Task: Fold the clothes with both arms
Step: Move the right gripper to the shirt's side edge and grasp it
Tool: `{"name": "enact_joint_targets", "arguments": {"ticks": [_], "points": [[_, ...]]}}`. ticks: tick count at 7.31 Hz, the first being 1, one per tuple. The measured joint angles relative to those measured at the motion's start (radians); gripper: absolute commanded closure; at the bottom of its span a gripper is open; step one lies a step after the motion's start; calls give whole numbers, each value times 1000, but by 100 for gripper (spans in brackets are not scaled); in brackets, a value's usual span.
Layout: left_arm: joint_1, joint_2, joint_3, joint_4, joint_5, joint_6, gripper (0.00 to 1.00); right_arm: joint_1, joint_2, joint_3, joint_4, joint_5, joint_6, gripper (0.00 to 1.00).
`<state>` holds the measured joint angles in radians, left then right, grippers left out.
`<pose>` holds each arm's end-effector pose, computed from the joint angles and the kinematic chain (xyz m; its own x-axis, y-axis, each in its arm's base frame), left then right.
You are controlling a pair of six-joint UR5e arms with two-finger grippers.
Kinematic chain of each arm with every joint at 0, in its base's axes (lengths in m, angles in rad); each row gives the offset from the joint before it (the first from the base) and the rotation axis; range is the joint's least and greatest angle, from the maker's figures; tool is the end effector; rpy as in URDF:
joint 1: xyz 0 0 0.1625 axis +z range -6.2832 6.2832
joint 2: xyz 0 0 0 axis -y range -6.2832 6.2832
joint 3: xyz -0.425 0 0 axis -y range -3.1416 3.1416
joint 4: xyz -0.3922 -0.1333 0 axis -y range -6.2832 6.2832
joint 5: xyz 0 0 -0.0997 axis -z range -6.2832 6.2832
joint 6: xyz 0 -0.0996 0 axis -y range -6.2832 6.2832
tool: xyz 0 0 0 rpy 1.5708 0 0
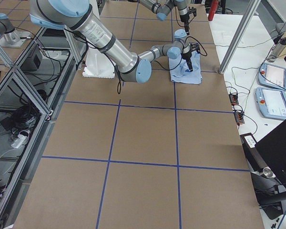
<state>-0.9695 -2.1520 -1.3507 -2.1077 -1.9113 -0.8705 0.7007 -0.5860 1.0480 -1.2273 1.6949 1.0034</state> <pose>0.3338 -0.6633 0.3597 0.6752 0.0895 -0.7321 0.2542 0.9036 0.3449 -0.5683 -0.6376 0.2193 0.7537 -0.0619 0.6543 -0.1974 0.9282 0.3153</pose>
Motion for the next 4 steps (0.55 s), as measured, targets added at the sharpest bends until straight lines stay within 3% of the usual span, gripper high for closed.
{"name": "enact_joint_targets", "arguments": {"ticks": [4], "points": [[1, 1, 3, -1, -1, 5, 0, 6, -91, 73, -65, 111, 5, 0]]}}
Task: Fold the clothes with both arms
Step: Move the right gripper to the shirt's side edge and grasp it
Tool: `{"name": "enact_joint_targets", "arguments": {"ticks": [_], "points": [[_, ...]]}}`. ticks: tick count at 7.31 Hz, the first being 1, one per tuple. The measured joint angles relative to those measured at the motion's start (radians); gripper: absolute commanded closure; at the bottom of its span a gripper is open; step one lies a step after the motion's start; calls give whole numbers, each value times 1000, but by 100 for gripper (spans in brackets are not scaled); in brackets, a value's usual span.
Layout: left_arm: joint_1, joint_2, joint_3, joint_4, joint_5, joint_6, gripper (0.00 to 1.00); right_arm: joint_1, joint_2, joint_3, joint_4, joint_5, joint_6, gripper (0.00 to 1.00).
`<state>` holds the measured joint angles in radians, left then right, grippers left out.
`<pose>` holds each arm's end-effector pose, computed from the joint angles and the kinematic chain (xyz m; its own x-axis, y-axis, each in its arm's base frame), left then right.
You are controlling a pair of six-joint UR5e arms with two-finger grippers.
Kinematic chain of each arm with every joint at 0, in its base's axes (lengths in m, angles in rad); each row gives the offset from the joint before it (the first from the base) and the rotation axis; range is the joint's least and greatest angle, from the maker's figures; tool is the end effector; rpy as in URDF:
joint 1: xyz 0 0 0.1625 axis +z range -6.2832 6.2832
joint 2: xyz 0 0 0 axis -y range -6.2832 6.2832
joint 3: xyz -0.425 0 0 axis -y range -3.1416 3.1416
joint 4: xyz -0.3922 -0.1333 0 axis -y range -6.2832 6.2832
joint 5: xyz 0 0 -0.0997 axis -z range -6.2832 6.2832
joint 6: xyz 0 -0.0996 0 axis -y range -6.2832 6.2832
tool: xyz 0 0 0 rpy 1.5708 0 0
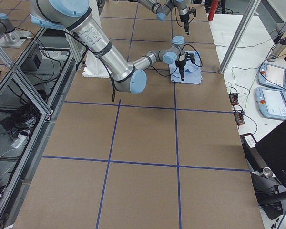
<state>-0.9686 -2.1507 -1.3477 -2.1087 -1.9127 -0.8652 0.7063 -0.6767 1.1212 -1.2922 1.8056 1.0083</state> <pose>0.3346 -0.6631 0.3620 0.6772 0.0933 -0.7298 0.2484 0.9047 0.3461 -0.5556 -0.6188 0.2667 0.7567 -0.0362 0.6528 -0.1307 0.9699 0.2053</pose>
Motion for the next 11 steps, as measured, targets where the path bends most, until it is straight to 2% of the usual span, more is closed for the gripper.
{"name": "enact_joint_targets", "arguments": {"ticks": [2, 6, 7, 9, 10, 11], "points": [[0, 0, 1, 0, 0, 2, 0, 6, -7, 6, -21, 60, 6, 0], [1, 0, 1, -1, 0, 3, 0, 0, -24, 10, -26, 120, 9, 2], [1, 0, 2, -1, 0, 4, 0, -1, -24, 12, -26, 131, 13, 23], [1, 0, 3, -2, 0, 5, 0, -3, -25, 19, -26, 145, 36, 89], [1, 0, 4, -2, 0, 5, 0, -4, -25, 21, -26, 146, 52, 100], [1, 0, 4, -2, 0, 5, 0, -5, -26, 21, -27, 147, 60, 100]]}}
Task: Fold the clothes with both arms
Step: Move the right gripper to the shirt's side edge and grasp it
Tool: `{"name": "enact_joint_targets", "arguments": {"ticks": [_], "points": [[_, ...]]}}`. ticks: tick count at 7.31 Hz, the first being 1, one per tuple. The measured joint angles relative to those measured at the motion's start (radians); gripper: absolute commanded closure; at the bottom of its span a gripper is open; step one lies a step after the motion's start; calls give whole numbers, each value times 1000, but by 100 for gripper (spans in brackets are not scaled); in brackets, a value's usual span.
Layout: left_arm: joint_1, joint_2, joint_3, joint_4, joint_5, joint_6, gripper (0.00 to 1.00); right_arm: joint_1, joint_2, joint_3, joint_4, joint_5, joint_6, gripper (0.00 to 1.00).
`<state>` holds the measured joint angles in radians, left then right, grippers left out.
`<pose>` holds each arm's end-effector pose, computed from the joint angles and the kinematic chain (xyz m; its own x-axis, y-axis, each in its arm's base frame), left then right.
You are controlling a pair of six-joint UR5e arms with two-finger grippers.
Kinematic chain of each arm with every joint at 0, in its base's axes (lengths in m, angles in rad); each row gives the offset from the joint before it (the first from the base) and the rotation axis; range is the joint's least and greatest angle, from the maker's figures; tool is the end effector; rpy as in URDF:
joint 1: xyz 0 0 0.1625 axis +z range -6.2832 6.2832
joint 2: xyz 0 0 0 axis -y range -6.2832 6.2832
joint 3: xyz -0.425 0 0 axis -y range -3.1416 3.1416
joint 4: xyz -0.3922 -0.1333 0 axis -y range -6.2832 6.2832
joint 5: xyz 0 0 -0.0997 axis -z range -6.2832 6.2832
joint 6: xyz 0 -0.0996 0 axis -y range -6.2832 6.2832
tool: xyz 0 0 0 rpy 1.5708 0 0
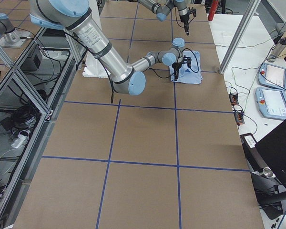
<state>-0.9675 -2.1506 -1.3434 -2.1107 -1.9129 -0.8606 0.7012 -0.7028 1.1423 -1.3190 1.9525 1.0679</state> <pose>0.3356 -0.6632 0.3639 0.6792 0.0968 -0.7276 0.2437 0.9053 0.3479 -0.5606 -0.5993 0.2780 0.7169 0.0199 0.6969 -0.0819 0.9951 0.0558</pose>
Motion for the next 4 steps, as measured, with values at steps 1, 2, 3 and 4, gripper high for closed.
{"name": "enact_joint_targets", "arguments": {"ticks": [1, 2, 3, 4], "points": [[1, 0, 1, 0, 0, 0, 0, -1, -2, 1, 0, 0, 3, 100], [1, 0, 1, 0, 0, 0, 0, -2, -5, 2, 0, 0, 4, 100], [1, 0, 2, 0, 0, -1, 0, -4, -9, 5, 0, 1, 4, 49], [1, 0, 2, -1, 0, -1, 0, -4, -12, 13, 0, 4, 4, 0]]}}
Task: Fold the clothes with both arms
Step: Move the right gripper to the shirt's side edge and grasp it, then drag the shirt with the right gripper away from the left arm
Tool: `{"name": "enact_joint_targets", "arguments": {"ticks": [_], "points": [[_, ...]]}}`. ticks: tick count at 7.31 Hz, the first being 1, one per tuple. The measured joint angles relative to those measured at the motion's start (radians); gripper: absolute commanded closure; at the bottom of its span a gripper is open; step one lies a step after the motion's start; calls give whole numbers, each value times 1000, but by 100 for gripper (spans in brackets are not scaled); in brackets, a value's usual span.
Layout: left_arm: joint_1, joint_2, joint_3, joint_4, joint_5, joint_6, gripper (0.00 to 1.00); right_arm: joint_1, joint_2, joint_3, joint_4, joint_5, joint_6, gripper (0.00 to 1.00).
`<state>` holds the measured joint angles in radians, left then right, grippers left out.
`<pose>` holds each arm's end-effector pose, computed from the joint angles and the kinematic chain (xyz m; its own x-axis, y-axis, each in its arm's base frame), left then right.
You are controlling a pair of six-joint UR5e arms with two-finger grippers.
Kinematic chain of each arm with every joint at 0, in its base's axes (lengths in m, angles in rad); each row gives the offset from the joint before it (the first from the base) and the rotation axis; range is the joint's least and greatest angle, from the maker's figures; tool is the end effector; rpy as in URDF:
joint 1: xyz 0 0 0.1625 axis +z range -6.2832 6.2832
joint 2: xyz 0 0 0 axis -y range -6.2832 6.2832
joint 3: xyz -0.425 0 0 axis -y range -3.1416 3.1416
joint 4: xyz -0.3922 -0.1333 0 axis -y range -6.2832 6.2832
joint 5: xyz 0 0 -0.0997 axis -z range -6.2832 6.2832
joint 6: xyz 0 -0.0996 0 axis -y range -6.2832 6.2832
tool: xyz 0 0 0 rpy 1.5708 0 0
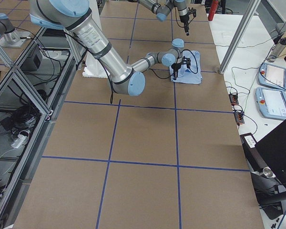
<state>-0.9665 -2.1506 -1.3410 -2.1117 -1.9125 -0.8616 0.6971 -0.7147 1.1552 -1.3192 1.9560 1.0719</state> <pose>0.3365 -0.6632 0.3650 0.6796 0.0956 -0.7273 0.2434 0.9059 0.3465 -0.5606 -0.5944 0.2813 0.7150 0.0204 0.6988 -0.0786 0.9956 0.0513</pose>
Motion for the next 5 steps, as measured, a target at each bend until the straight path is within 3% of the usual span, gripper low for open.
{"name": "enact_joint_targets", "arguments": {"ticks": [5], "points": [[0, 0, 4, -1, 0, 1, 0, 3, -30, 64, -48, 60, 0, 0]]}}
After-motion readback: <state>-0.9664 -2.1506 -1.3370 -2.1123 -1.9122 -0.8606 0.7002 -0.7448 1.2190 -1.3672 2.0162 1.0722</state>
